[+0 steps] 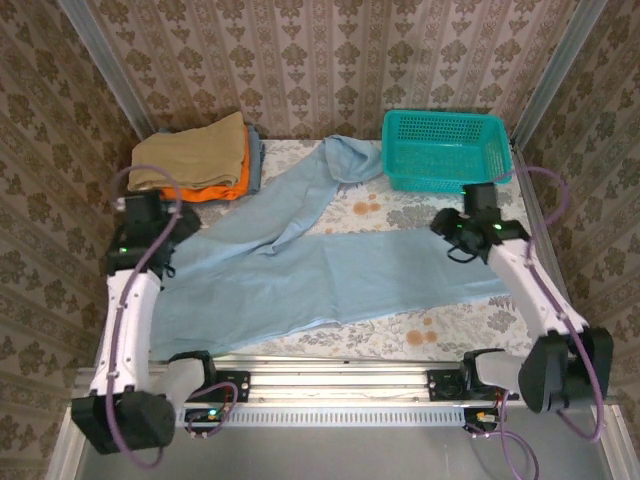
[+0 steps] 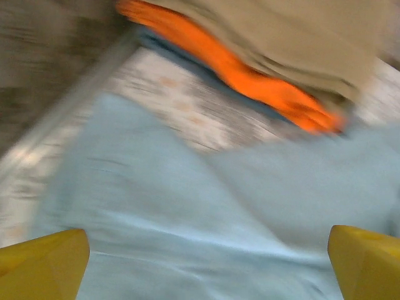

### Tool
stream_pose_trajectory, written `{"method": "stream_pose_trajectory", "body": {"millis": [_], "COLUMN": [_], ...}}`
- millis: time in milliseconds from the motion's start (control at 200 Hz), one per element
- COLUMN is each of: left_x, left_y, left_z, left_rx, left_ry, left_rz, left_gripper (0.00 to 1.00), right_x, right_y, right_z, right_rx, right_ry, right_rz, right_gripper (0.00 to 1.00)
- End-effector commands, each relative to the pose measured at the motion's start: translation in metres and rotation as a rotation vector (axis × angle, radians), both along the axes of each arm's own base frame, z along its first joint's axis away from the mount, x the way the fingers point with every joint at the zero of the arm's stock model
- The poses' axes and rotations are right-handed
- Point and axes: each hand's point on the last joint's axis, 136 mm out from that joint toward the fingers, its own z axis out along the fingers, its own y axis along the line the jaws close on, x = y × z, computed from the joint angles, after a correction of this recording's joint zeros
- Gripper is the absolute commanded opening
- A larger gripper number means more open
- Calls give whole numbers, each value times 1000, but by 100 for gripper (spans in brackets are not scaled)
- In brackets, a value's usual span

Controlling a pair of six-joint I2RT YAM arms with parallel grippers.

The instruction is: Fold and stack the trousers

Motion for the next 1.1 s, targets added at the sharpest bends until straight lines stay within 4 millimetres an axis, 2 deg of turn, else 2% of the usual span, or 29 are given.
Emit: {"method": "stream_pose_trajectory", "body": {"millis": [0,100,135,235,310,430,515,610,675,770,820,930,970,1050,1095], "left_x": [-4,3,4,8,6,2,-5,-12,-19,-32,-40,-56,-62,-70,-73], "left_y": [-69,-125,-145,-185,-205,-205,-194,-177,-165,-151,-142,-116,-107,-95,-89], "left_z": [-35,-53,-57,-73,-86,-106,-117,-122,-124,-128,-133,-147,-152,-159,-163], "left_rx": [-105,-129,-113,-104,-107,-99,-90,-92,-104,-102,-96,-81,-79,-83,-85], "left_ry": [35,23,22,32,51,68,86,87,86,95,113,161,173,181,184], "left_rz": [-140,-253,-305,-392,-445,-449,-437,-410,-388,-361,-334,-209,-159,-94,-64], "left_gripper": [98,97,97,97,96,97,97,97,97,97,97,98,98,99,99], "right_x": [24,34,35,26,13,-15,-31,-37,-35,-4,22,83,104,143,161], "right_y": [50,92,99,101,93,76,64,53,49,59,67,80,86,97,105], "right_z": [-16,-54,-66,-105,-121,-136,-140,-136,-126,-85,-58,-19,-11,-11,-17], "right_rx": [-25,3,1,-17,-40,-88,-96,-104,-92,-84,-72,-77,-71,-45,-29], "right_ry": [20,111,139,229,270,329,376,403,404,284,205,82,48,21,18], "right_rz": [128,220,227,220,214,210,201,187,184,204,216,211,211,210,219], "right_gripper": [48,33,27,14,11,10,10,10,11,14,15,17,18,18,18]}}
